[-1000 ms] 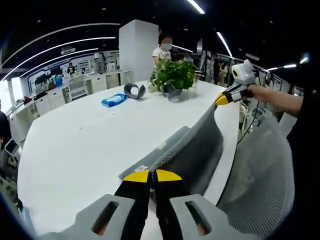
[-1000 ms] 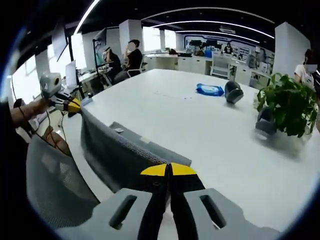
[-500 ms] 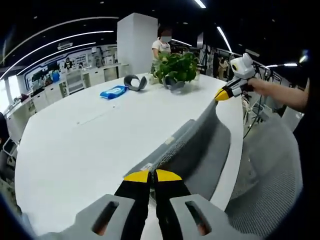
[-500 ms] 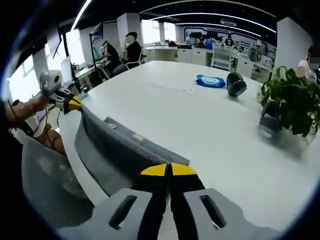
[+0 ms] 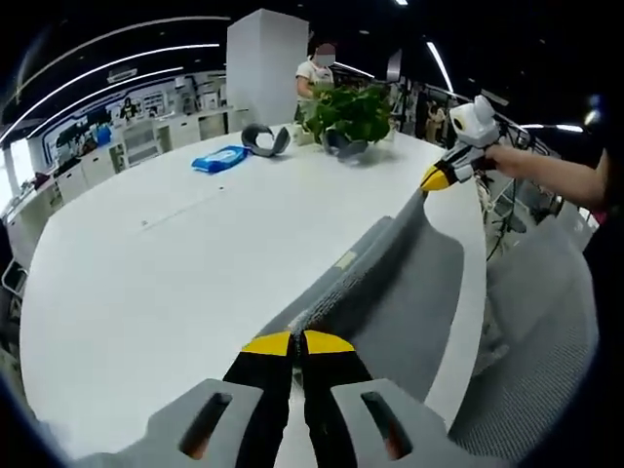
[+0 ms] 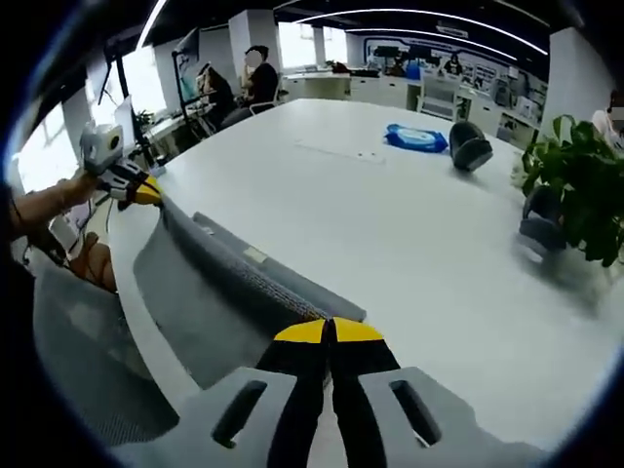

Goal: Fold the towel on the table until its edges align and the towel forms a compact rectangular stack.

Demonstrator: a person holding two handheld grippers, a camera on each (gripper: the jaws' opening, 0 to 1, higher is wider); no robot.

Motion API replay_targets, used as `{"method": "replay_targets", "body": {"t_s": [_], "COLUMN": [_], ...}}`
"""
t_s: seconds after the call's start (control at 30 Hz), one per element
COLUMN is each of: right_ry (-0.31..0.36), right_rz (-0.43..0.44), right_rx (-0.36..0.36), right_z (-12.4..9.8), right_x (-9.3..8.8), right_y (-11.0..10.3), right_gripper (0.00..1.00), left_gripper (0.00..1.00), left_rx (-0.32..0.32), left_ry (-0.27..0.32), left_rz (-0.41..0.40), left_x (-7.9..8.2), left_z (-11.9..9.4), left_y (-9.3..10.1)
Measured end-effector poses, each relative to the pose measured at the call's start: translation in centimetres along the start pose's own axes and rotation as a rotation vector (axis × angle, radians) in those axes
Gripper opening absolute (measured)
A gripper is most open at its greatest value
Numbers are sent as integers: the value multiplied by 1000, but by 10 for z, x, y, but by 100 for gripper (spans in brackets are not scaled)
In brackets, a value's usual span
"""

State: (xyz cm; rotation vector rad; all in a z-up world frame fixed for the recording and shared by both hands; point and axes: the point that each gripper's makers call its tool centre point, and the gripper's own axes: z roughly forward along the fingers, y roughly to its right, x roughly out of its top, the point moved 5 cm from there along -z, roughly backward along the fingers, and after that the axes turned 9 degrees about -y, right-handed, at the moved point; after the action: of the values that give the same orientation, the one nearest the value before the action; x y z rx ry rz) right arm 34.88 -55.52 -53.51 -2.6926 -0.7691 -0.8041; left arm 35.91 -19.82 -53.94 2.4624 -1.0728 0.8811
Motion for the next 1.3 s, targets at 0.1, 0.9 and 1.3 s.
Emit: {"method": "replay_targets", "body": {"t_s": [0.1, 0.9, 1.3], "right_ry": [-17, -116, -2], "right_rz": [4, -41, 18], "right_rx": [5, 1, -2], "right_z": [8, 52, 9], "right_x": [3, 2, -11], "right_y": [2, 15, -5], "right_gripper": [0, 0, 0], "left_gripper": [2, 3, 2], "left_rx": [-2, 7, 48], "left_ry": [-20, -109, 23], "left_rz": [-3, -26, -59], "left_x": [-3, -15, -5], "left_z": [7, 49, 2], "left_y": [-4, -26, -3]}}
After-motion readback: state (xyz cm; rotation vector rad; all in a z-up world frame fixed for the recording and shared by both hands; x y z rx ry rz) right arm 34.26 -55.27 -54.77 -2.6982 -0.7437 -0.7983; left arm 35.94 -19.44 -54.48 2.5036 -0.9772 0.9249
